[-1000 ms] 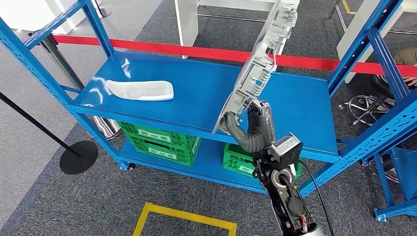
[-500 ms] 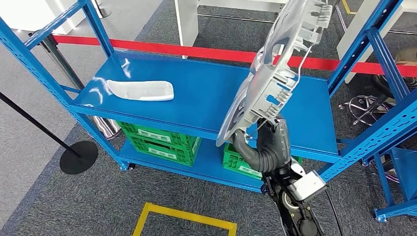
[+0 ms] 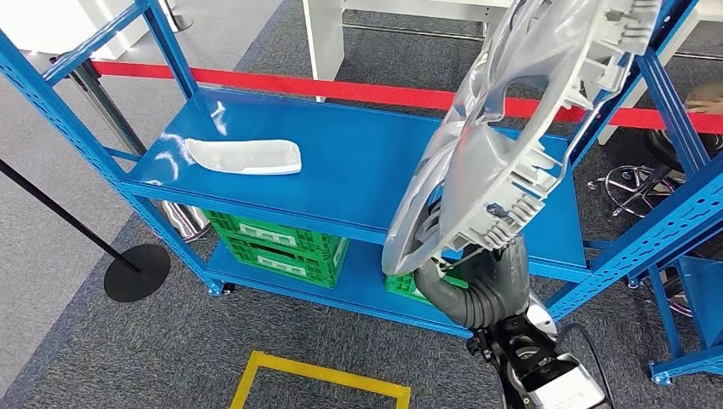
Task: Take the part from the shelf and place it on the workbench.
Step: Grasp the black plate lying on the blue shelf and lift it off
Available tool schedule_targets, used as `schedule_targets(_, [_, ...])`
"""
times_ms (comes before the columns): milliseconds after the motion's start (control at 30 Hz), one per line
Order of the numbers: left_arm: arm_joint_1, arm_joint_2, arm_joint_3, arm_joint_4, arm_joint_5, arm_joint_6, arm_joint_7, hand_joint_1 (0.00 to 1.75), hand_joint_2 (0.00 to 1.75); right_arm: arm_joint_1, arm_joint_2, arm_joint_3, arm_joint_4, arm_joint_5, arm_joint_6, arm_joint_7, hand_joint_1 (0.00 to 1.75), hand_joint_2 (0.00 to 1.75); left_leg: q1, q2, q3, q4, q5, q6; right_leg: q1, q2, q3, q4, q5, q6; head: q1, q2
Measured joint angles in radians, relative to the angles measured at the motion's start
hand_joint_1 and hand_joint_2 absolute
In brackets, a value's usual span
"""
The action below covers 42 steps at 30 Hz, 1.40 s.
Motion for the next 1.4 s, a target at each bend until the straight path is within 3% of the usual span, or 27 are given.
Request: schedule_targets(1400, [-0.004, -0.006, 0.003, -0.001, -0.015, 0.017, 0.0, 0.0, 1.75, 0.021, -0.031, 0.02, -0.04, 0.035, -0.035, 0.008, 1.75, 1.75, 0.0, 0.0, 0.0, 0.0, 0.0, 0.0, 0.0, 0.0, 0.0, 0.0, 0.0, 0.0, 0.0, 0.0])
